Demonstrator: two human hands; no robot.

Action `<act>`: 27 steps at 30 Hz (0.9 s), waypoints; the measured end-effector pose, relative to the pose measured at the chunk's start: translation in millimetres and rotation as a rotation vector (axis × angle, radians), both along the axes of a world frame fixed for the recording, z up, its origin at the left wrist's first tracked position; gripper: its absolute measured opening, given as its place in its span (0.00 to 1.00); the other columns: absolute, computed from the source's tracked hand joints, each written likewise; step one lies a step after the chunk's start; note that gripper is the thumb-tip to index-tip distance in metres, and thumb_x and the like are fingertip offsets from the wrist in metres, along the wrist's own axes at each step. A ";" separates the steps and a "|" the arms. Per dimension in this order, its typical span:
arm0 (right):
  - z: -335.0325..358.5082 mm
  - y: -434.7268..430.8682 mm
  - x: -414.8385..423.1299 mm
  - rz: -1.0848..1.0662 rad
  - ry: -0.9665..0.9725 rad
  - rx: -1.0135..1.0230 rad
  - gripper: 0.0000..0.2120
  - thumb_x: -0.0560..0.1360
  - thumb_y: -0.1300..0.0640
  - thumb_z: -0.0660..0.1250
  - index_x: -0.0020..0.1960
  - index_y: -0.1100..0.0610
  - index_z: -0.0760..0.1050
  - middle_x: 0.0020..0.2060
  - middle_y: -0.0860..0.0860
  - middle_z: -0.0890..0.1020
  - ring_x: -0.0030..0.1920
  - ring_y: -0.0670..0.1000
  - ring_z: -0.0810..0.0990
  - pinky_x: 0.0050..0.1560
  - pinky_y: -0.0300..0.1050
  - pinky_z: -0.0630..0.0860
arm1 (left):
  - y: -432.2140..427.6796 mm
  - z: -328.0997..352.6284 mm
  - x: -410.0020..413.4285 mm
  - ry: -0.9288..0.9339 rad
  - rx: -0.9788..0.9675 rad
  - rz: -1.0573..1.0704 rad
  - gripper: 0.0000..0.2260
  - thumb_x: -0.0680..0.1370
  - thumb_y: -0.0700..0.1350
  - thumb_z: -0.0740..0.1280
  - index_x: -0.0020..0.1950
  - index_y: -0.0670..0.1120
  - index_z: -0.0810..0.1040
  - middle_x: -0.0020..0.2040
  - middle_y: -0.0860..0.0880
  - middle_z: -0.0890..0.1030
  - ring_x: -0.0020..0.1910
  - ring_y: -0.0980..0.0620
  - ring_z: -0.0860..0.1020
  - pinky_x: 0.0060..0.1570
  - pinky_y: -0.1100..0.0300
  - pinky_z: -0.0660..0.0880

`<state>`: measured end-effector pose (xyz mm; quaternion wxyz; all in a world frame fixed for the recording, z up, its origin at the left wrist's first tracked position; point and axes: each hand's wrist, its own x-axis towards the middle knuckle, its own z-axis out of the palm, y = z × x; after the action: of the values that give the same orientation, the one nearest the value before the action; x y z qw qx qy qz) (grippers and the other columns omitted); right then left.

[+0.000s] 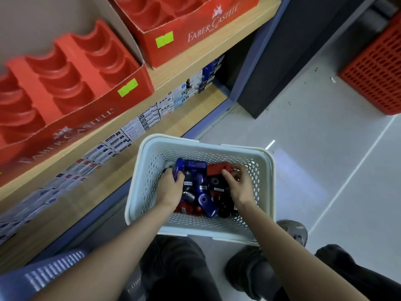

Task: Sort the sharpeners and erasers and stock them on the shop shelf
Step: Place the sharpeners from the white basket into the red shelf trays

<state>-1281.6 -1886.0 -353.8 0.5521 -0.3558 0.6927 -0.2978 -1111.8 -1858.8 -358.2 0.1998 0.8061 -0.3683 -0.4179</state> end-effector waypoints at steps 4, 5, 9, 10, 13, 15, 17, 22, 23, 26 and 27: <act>32.4 8.2 -2.3 0.003 -0.158 0.004 0.13 0.77 0.62 0.64 0.61 0.56 0.71 0.49 0.55 0.80 0.39 0.43 0.83 0.33 0.34 0.77 | 2.4 37.5 8.5 0.274 -0.058 0.026 0.07 0.82 0.45 0.56 0.55 0.44 0.71 0.44 0.46 0.80 0.40 0.52 0.81 0.46 0.55 0.76; 43.7 9.3 -2.4 0.027 -0.189 0.003 0.13 0.77 0.63 0.64 0.61 0.57 0.71 0.49 0.54 0.81 0.37 0.41 0.83 0.33 0.33 0.76 | 2.2 49.4 9.6 0.317 -0.095 0.032 0.07 0.82 0.44 0.56 0.57 0.45 0.70 0.44 0.47 0.79 0.37 0.54 0.81 0.42 0.58 0.76; 91.6 9.9 -0.7 0.111 -0.250 -0.031 0.12 0.77 0.63 0.65 0.60 0.57 0.74 0.51 0.57 0.80 0.38 0.44 0.83 0.31 0.38 0.77 | 8.5 98.2 14.2 0.369 -0.243 -0.048 0.09 0.82 0.41 0.54 0.61 0.52 0.62 0.46 0.46 0.79 0.33 0.53 0.80 0.38 0.60 0.76; 104.8 9.6 0.0 0.119 -0.254 -0.053 0.11 0.77 0.63 0.65 0.58 0.55 0.75 0.51 0.57 0.80 0.38 0.45 0.83 0.31 0.38 0.77 | 12.3 109.0 16.1 0.347 -0.254 -0.093 0.09 0.83 0.41 0.53 0.60 0.53 0.63 0.50 0.46 0.78 0.36 0.52 0.80 0.38 0.59 0.75; 146.2 7.8 1.6 0.212 -0.232 -0.120 0.11 0.77 0.60 0.65 0.58 0.50 0.76 0.52 0.55 0.82 0.42 0.48 0.82 0.32 0.36 0.76 | 23.9 143.6 23.4 0.272 -0.222 -0.166 0.12 0.83 0.41 0.51 0.56 0.53 0.72 0.58 0.47 0.74 0.41 0.54 0.79 0.40 0.59 0.71; 173.8 7.8 5.1 0.289 -0.220 -0.151 0.13 0.78 0.59 0.64 0.61 0.50 0.74 0.52 0.54 0.81 0.45 0.51 0.82 0.35 0.39 0.77 | 31.0 168.8 28.1 0.291 -0.195 -0.157 0.12 0.83 0.42 0.53 0.55 0.52 0.75 0.60 0.49 0.74 0.44 0.54 0.78 0.43 0.62 0.69; 198.9 8.9 12.4 0.332 -0.226 -0.190 0.13 0.78 0.59 0.63 0.61 0.49 0.74 0.53 0.55 0.80 0.47 0.54 0.82 0.40 0.47 0.80 | 40.1 195.7 30.5 0.340 -0.222 -0.166 0.09 0.82 0.48 0.56 0.54 0.54 0.76 0.57 0.53 0.75 0.46 0.58 0.76 0.46 0.63 0.69; 250.7 20.1 37.6 0.431 -0.202 -0.350 0.11 0.78 0.57 0.64 0.59 0.48 0.75 0.53 0.56 0.81 0.42 0.53 0.80 0.35 0.47 0.75 | 60.3 242.0 26.8 0.509 -0.388 -0.073 0.19 0.72 0.65 0.64 0.55 0.54 0.77 0.53 0.52 0.81 0.51 0.54 0.80 0.57 0.52 0.75; 258.1 22.1 41.9 0.459 -0.206 -0.362 0.12 0.78 0.57 0.65 0.60 0.49 0.75 0.53 0.56 0.81 0.47 0.55 0.81 0.43 0.52 0.78 | 62.3 248.7 27.3 0.545 -0.426 -0.007 0.20 0.71 0.65 0.65 0.53 0.53 0.77 0.51 0.51 0.83 0.51 0.51 0.81 0.58 0.47 0.75; 278.5 27.8 53.2 0.525 -0.236 -0.396 0.13 0.77 0.57 0.66 0.62 0.51 0.74 0.53 0.58 0.82 0.54 0.57 0.81 0.57 0.56 0.76 | 67.5 264.3 31.2 0.565 -0.524 0.131 0.13 0.72 0.60 0.66 0.47 0.51 0.77 0.47 0.49 0.83 0.49 0.47 0.82 0.58 0.43 0.75; 283.1 28.6 56.9 0.552 -0.244 -0.405 0.13 0.77 0.58 0.66 0.61 0.52 0.74 0.52 0.58 0.82 0.53 0.57 0.81 0.57 0.55 0.76 | 69.5 268.7 32.8 0.560 -0.555 0.160 0.10 0.74 0.57 0.66 0.46 0.51 0.77 0.46 0.51 0.83 0.49 0.49 0.81 0.58 0.44 0.75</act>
<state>-1224.6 -1857.4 -70.7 0.6087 -0.5934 0.4267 -0.3087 -1079.0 -1789.4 -89.5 0.5344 0.6027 -0.3346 -0.4891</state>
